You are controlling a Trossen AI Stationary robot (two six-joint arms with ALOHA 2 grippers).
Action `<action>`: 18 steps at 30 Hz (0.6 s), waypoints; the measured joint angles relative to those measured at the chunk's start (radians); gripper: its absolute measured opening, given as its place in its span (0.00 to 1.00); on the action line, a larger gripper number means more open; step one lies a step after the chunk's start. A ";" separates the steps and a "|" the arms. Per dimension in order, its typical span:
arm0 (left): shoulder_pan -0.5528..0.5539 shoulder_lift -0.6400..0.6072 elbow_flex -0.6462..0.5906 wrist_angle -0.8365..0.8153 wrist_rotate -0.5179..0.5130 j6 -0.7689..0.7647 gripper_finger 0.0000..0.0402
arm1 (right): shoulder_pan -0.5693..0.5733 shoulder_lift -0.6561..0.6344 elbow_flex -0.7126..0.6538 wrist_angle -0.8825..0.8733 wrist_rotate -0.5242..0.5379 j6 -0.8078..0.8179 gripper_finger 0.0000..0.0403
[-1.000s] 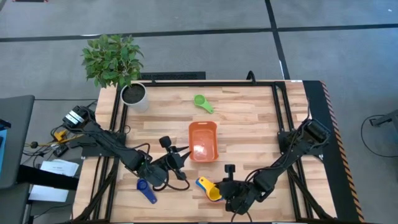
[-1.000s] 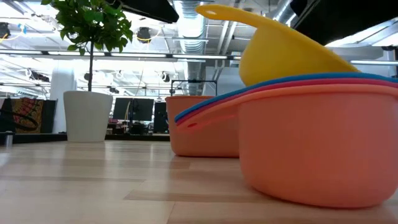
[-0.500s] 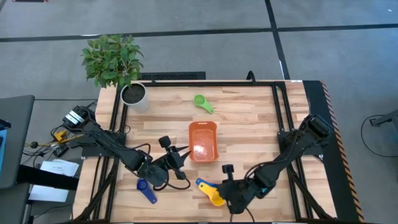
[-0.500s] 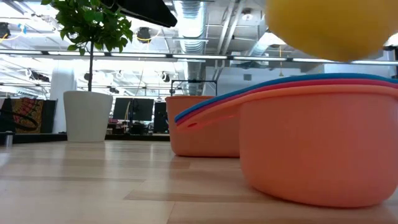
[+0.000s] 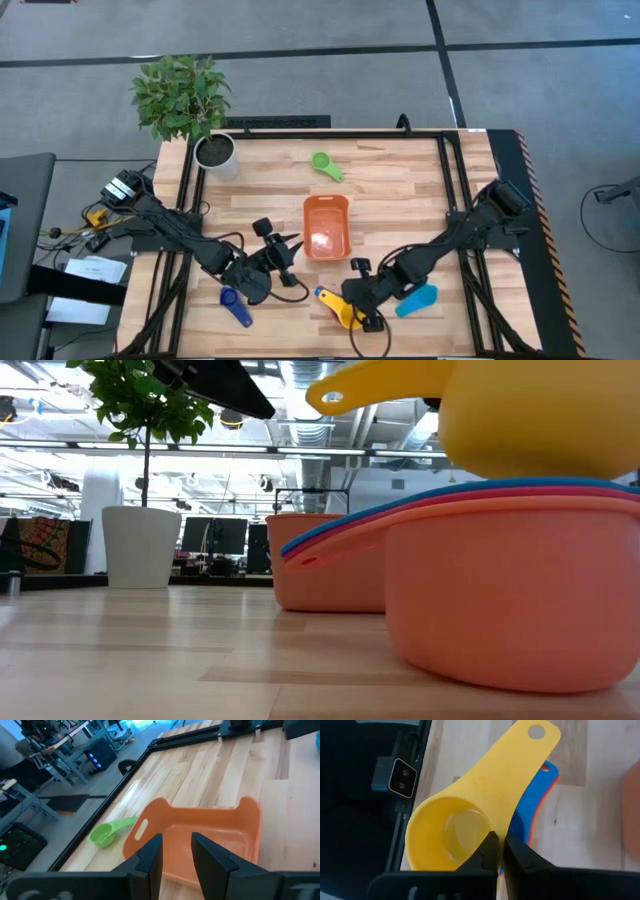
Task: Nest measuring cups in basket
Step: Stack the yellow measuring cup on top of the blue measuring cup
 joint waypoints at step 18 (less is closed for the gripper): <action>0.000 0.000 0.000 -0.054 0.000 -0.051 0.23 | -0.068 0.000 0.000 0.017 -0.087 -0.001 0.10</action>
